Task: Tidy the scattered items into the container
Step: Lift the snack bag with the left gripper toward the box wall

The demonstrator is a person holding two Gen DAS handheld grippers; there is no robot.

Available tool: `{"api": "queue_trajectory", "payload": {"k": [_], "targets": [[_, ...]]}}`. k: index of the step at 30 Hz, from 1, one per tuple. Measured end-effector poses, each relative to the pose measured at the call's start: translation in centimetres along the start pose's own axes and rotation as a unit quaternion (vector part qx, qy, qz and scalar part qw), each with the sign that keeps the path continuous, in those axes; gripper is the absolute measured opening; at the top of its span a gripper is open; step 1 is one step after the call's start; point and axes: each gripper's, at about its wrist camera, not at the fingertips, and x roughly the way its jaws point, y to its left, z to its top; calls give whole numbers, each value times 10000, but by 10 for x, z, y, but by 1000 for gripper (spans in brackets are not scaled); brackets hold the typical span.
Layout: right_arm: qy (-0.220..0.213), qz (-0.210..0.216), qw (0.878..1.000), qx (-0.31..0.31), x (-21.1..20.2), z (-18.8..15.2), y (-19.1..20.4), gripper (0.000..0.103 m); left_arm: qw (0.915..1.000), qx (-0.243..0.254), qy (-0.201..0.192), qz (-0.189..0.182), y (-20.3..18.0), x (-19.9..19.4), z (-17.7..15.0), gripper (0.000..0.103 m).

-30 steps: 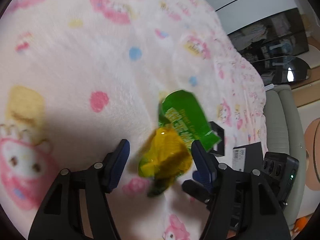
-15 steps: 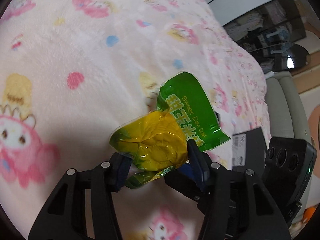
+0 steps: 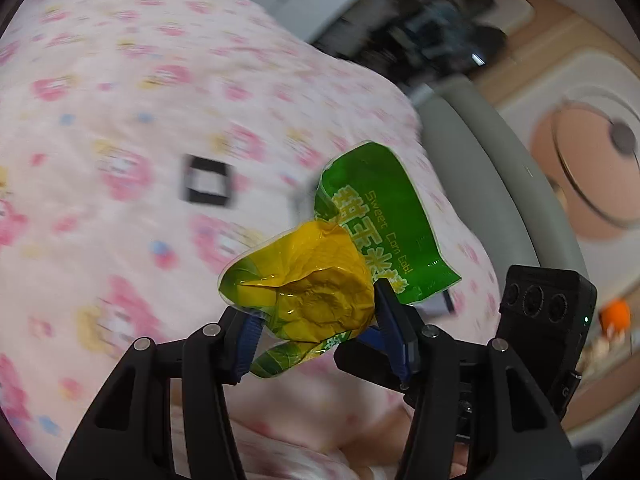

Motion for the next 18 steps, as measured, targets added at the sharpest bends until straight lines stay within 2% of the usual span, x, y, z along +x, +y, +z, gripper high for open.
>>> {"api": "queue_trajectory", "payload": {"k": [3,6,9,11,12,14,18], "targets": [[-189,-270,9991,270,-45,-38,-23,25,9991,281,239,-211,-40,25,-29,55],[-358,-775,9949,532,-75,-71,-47,25,9958,439,664,-454,-73,62,-62,54],[-317,-1026,9909,811,-93,-94,-79,25,9923,520,1058,-372,-93,105,-83,50],[-347,-1317,9849,1071,-101,-107,-100,28,9899,522,1287,-290,-100,131,-91,37],[-402,-1436,9820,1156,-105,-112,-108,28,9888,548,1357,-279,-104,141,-96,34],[-517,-1520,9782,1319,-110,-121,-124,28,9870,594,1478,-207,-106,159,-100,34],[-348,-1694,9718,1603,-114,-139,-164,28,9844,615,1619,305,-99,174,-115,34]]}}
